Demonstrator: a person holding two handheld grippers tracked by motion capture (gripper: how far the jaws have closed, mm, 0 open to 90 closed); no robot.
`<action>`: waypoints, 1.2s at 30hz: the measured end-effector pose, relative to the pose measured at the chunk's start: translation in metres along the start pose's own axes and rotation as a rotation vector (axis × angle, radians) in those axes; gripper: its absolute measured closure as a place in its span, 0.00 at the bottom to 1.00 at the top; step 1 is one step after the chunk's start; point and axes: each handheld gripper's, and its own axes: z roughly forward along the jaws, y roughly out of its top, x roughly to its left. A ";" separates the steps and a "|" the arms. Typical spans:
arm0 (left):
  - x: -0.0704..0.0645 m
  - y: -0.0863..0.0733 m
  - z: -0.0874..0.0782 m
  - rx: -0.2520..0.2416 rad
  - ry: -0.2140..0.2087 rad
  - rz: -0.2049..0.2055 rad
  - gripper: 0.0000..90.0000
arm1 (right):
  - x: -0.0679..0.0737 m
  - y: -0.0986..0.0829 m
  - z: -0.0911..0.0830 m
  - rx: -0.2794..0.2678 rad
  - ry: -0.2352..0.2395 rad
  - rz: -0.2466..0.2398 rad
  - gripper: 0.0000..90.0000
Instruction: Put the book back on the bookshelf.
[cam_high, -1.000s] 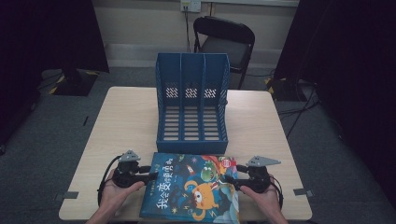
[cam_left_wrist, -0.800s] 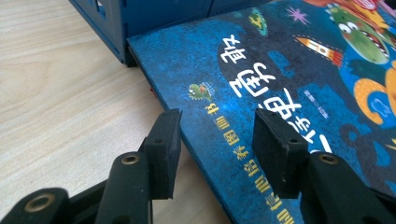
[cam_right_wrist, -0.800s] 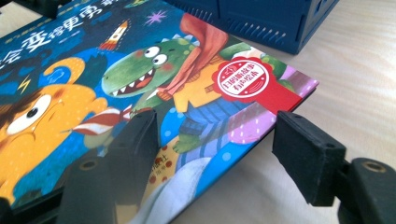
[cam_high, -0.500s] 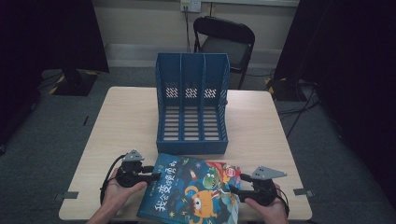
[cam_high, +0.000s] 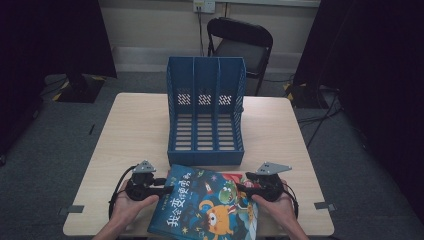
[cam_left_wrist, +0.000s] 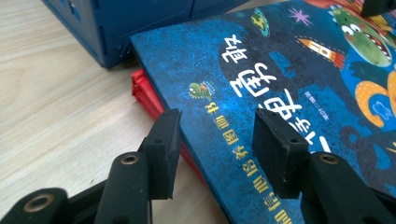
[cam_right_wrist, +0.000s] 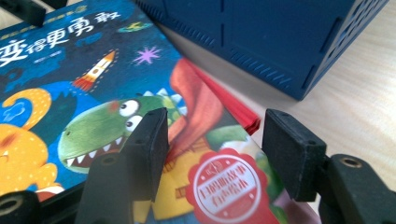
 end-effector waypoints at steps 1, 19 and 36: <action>-0.002 0.002 0.001 0.001 0.005 0.007 0.58 | 0.002 -0.001 -0.002 0.003 -0.002 0.000 0.46; -0.012 0.021 0.025 0.004 -0.021 0.047 0.59 | 0.020 -0.024 -0.034 0.029 0.025 -0.009 0.50; -0.014 0.030 0.035 0.021 -0.055 0.084 0.60 | 0.032 0.039 0.028 0.087 0.128 -0.119 0.52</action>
